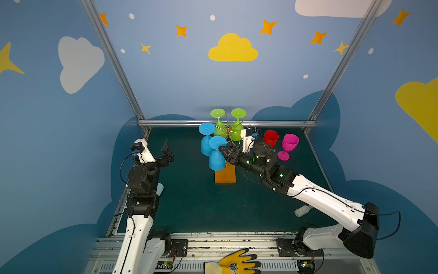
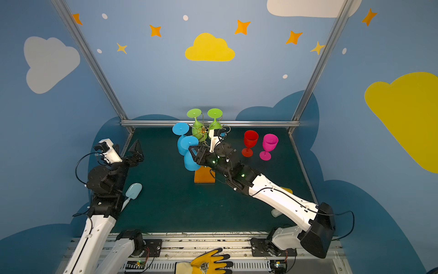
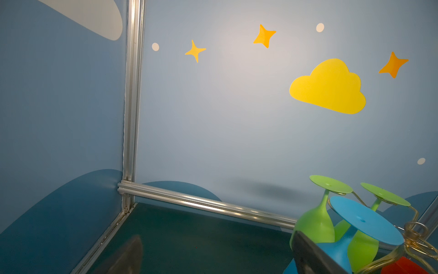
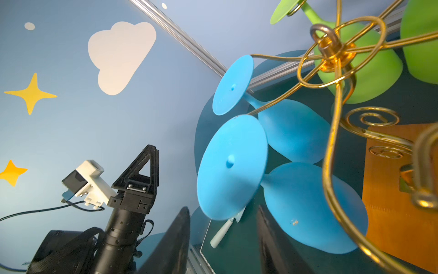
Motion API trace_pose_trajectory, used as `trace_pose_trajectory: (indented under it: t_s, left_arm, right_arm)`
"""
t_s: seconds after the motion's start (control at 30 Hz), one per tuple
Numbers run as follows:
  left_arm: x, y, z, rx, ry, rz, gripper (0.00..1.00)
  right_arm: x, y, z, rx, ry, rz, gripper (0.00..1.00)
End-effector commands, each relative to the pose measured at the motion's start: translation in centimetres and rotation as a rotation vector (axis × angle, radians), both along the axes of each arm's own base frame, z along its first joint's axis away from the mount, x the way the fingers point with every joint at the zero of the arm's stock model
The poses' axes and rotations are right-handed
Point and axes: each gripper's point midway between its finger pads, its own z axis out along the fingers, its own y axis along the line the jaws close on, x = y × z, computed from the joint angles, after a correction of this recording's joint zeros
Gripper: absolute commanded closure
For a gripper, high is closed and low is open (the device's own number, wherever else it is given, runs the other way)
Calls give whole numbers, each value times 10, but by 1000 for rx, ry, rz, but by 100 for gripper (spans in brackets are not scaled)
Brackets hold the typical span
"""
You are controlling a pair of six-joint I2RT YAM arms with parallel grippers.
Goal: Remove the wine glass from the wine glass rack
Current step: 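Align the open right gripper around the nearest blue glass stem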
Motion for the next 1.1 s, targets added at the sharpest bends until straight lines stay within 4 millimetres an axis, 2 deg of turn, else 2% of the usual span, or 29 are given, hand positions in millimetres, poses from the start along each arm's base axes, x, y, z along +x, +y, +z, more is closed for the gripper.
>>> trace_pose_trajectory:
  t_s: [0.0, 0.47, 0.73, 1.07]
  left_arm:
    - [-2, 2, 0, 6, -2, 11, 3]
    - [-3, 2, 2, 9, -6, 11, 3]
    - [-3, 2, 1, 9, -3, 11, 3]
    - [-3, 2, 1, 10, -3, 11, 3]
  right_arm:
    - [6, 1, 22, 58, -24, -4, 54]
    - [21, 5, 13, 92, 25, 1, 63]
    - [25, 5, 14, 107, 34, 4, 81]
    - [25, -1, 21, 141, 37, 1, 96]
